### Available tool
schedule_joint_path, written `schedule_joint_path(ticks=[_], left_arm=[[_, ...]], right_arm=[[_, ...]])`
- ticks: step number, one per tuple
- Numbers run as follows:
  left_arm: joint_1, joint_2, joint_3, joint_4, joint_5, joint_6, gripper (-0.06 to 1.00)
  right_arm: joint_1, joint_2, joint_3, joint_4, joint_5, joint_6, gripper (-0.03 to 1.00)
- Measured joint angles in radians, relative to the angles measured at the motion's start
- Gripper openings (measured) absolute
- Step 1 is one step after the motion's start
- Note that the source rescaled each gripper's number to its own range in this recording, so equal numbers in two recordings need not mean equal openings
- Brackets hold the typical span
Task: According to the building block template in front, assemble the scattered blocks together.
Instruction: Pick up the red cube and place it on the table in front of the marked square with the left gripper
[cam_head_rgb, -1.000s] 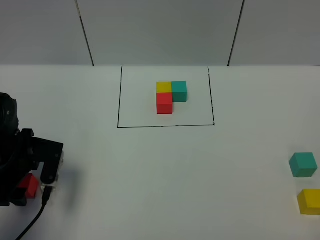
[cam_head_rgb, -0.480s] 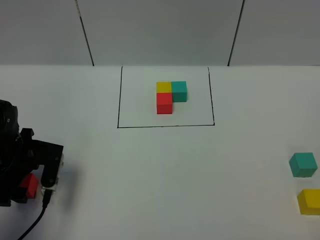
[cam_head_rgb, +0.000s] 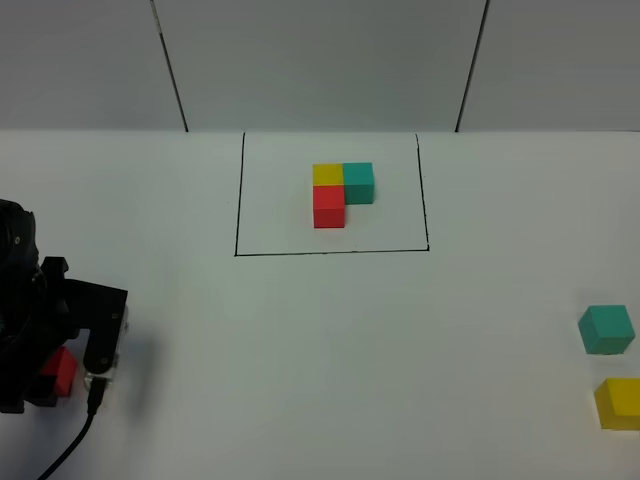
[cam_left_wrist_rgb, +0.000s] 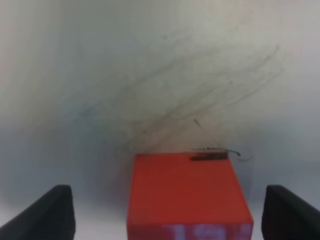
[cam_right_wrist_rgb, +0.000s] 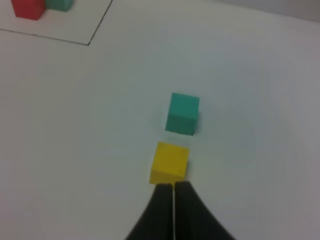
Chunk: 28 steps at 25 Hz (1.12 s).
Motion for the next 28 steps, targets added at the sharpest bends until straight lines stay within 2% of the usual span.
schedule_joint_path(ticks=[9,12,17,28], left_arm=[[0.0,0.0,0.0,-0.007,0.017,0.0,0.75],[0.0,0.0,0.0,-0.007,0.025,0.0,0.69],[0.0,0.0,0.0,-0.007,0.032,0.0,0.5],[0.0,0.0,0.0,-0.007,0.065,0.002,0.5]], right_arm=[[0.0,0.0,0.0,0.0,0.0,0.0,0.01],[0.0,0.0,0.0,0.0,0.0,0.0,0.01],[0.0,0.0,0.0,0.0,0.0,0.0,0.01],[0.0,0.0,0.0,0.0,0.0,0.0,0.01]])
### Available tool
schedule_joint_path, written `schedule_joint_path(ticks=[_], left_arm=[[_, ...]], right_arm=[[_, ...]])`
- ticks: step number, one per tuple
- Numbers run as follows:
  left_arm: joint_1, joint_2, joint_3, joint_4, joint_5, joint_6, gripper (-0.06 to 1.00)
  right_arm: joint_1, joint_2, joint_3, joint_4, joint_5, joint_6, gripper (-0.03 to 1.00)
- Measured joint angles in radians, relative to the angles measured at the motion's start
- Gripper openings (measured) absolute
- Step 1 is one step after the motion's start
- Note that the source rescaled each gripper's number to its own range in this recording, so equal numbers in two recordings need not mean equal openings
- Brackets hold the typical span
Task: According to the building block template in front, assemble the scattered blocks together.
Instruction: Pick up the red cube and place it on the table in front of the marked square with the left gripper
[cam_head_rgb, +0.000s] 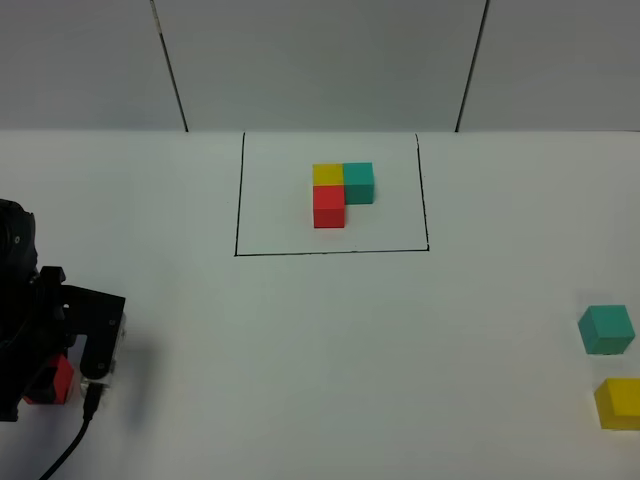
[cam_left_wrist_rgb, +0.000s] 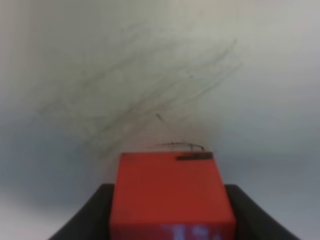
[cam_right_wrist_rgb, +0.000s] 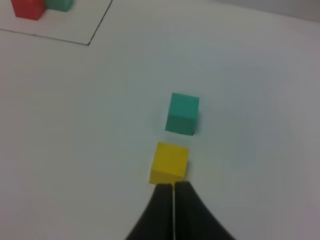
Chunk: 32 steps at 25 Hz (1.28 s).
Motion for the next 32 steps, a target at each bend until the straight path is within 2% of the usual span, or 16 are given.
schedule_joint_path(ticks=[11,15,24,28,32], left_arm=[[0.0,-0.071,0.0,0.001,-0.006,0.001,0.5],[0.0,-0.127,0.0,-0.009,0.039,-0.022,0.5],[-0.001,-0.151,-0.064,-0.168,0.078,-0.18,0.5],[-0.028,-0.151,-0.123,-0.195,0.079,-0.35,0.5],[-0.116,-0.151,-0.153,-0.162,0.071,-0.539,0.5]], right_arm=[[0.0,0.0,0.0,0.0,0.0,0.0,0.01],[0.0,0.0,0.0,0.0,0.0,0.0,0.01],[0.0,0.0,0.0,0.0,0.0,0.0,0.01],[0.0,0.0,0.0,0.0,0.0,0.0,0.01],[0.0,0.0,0.0,0.0,0.0,0.0,0.01]])
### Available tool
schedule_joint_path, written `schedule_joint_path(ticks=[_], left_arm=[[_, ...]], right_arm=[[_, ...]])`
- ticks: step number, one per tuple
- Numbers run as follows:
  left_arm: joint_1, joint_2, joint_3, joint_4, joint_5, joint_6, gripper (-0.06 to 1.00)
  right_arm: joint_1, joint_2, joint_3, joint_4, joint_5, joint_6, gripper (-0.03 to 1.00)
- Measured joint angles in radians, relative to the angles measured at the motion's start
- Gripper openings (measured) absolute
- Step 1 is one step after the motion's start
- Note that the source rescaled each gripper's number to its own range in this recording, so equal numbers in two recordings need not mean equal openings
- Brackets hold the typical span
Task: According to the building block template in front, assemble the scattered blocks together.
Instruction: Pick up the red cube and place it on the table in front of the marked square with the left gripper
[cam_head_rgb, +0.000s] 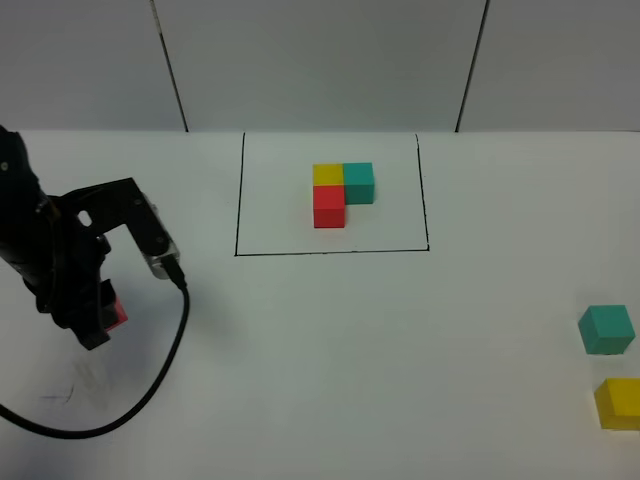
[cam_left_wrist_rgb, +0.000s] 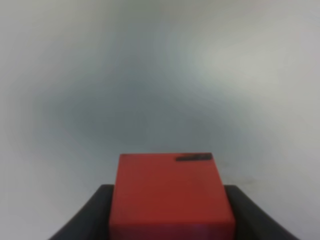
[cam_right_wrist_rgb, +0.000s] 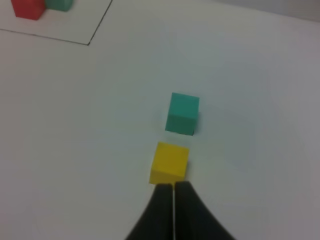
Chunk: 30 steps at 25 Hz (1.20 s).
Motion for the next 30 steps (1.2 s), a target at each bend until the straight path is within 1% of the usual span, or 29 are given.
schedule_joint_path(ticks=[2,5,7,10,14,18,21,23,28,30], left_arm=[[-0.053,0.005,-0.011,0.027,0.001,-0.115,0.5],[-0.123,0.033,-0.054,0.058,0.003,-0.345,0.5],[-0.154,0.061,-0.082,0.073,0.006,-0.512,0.5],[-0.201,0.106,-0.12,0.083,0.009,-0.704,0.5],[-0.265,0.172,-0.177,0.084,0.001,-0.902,0.5],[-0.32,0.237,-0.269,0.083,0.006,-1.073,0.5],[-0.347,0.284,-0.343,0.08,0.026,-1.192,0.5],[-0.356,0.306,-0.389,0.062,0.051,-1.24,0.5],[-0.362,0.328,-0.425,-0.061,0.097,-1.267,0.5],[-0.364,0.334,-0.426,-0.086,0.119,-1.27,0.5]], right_arm=[[0.0,0.0,0.0,0.0,0.0,0.0,0.01],[0.0,0.0,0.0,0.0,0.0,0.0,0.01],[0.0,0.0,0.0,0.0,0.0,0.0,0.01],[0.0,0.0,0.0,0.0,0.0,0.0,0.01],[0.0,0.0,0.0,0.0,0.0,0.0,0.01],[0.0,0.0,0.0,0.0,0.0,0.0,0.01],[0.0,0.0,0.0,0.0,0.0,0.0,0.01],[0.0,0.0,0.0,0.0,0.0,0.0,0.01],[0.0,0.0,0.0,0.0,0.0,0.0,0.01],[0.0,0.0,0.0,0.0,0.0,0.0,0.01]])
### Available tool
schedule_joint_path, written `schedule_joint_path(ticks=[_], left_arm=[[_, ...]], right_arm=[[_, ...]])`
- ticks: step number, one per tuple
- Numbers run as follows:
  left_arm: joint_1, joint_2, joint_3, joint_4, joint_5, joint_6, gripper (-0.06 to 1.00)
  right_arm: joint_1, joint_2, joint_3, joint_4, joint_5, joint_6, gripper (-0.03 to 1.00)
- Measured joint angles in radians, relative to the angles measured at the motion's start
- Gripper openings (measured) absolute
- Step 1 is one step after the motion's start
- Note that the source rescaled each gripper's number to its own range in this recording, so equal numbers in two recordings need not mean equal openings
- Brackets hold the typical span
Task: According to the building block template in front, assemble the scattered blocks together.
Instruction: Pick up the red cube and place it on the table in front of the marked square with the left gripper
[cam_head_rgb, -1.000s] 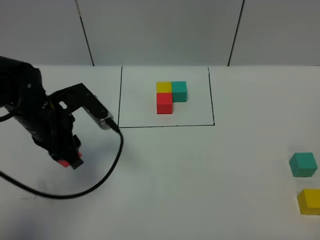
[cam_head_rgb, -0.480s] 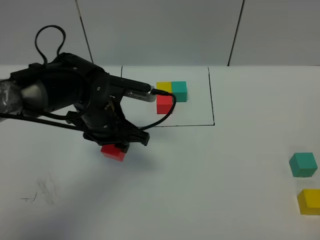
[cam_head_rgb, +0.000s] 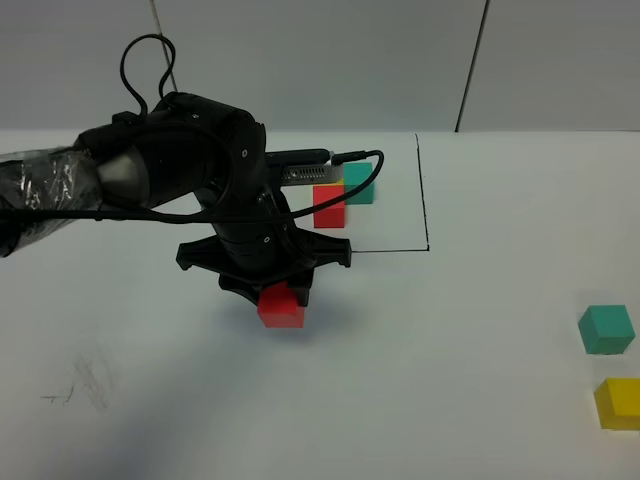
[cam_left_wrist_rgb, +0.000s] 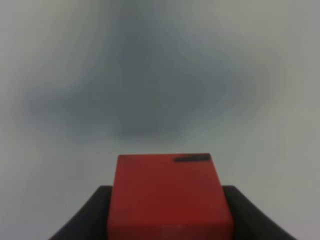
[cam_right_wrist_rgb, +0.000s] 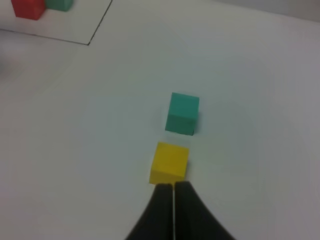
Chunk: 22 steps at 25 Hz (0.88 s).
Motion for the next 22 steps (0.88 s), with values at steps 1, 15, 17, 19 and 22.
schedule_joint_path(ticks=[1,15,17,19,22], left_arm=[[-0.001,0.004,0.0,-0.003,0.007,-0.004,0.5],[-0.086,0.1,0.0,0.132,0.001,-0.134,0.5],[-0.111,0.1,0.0,0.157,0.001,-0.158,0.5],[-0.125,0.1,0.0,0.161,0.005,-0.171,0.5],[-0.134,0.1,0.0,0.162,0.029,-0.18,0.5]], right_arm=[[0.0,0.0,0.0,0.0,0.0,0.0,0.01],[0.0,0.0,0.0,0.0,0.0,0.0,0.01],[0.0,0.0,0.0,0.0,0.0,0.0,0.01],[0.0,0.0,0.0,0.0,0.0,0.0,0.01],[0.0,0.0,0.0,0.0,0.0,0.0,0.01]])
